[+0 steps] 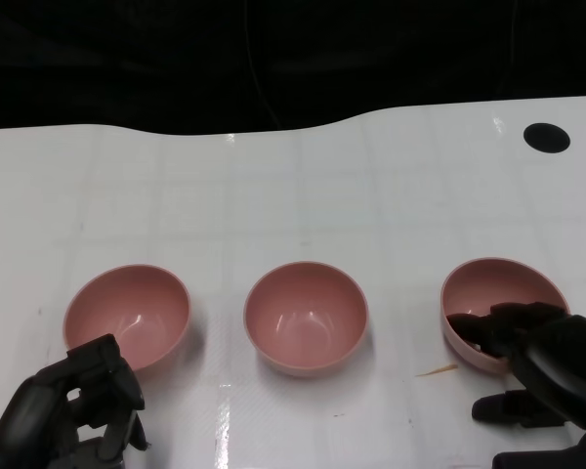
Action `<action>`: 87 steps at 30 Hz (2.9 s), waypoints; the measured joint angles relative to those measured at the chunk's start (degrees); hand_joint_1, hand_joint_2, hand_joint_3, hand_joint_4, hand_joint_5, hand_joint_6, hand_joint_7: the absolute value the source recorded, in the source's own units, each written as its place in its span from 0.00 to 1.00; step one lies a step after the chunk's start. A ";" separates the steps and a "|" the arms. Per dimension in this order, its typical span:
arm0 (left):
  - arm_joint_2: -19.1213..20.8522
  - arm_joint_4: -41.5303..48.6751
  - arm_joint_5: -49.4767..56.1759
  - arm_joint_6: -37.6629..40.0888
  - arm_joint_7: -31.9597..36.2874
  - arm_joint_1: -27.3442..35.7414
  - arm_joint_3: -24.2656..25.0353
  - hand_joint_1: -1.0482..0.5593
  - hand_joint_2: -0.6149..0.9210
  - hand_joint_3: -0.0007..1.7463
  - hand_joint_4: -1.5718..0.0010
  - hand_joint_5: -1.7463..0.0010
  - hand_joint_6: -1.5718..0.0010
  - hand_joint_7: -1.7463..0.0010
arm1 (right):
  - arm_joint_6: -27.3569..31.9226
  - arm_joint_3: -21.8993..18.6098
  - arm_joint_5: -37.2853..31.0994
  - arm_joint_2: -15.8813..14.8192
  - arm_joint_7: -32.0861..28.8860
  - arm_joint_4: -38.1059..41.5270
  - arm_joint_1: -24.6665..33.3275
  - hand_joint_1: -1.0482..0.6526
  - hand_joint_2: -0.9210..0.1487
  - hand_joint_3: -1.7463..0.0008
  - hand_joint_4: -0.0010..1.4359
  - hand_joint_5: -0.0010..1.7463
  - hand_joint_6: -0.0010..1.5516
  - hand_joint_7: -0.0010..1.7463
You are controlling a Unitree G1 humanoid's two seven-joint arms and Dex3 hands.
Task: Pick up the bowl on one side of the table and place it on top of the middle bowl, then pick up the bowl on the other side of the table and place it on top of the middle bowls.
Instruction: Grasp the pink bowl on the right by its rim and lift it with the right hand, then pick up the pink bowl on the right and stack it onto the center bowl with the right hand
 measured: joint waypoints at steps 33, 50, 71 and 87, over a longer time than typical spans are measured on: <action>-0.37 -0.67 0.40 0.74 0.18 -0.16 -0.46 0.64 0.77 0.69 0.52 0.00 0.57 0.05 | -16.06 -0.14 7.98 -0.37 -6.45 9.19 -3.95 0.51 0.09 0.62 0.57 1.00 0.38 1.00; -0.46 0.57 1.25 0.32 0.82 -1.66 -0.44 0.65 0.77 0.70 0.52 0.00 0.57 0.05 | -15.80 -2.98 6.36 -2.73 -6.67 -0.05 -3.20 0.53 0.31 0.45 0.58 1.00 0.37 1.00; -0.78 0.77 1.64 0.66 1.07 -2.09 -0.65 0.63 0.77 0.69 0.52 0.00 0.57 0.05 | -18.66 -6.10 11.00 -1.23 7.37 -17.06 -8.81 0.49 0.32 0.41 0.63 1.00 0.39 1.00; -1.28 0.45 1.66 0.85 1.32 -1.64 -0.66 0.63 0.77 0.68 0.52 0.00 0.57 0.05 | -20.02 -3.36 11.97 7.16 13.94 -19.92 -13.82 0.49 0.43 0.31 0.66 1.00 0.44 1.00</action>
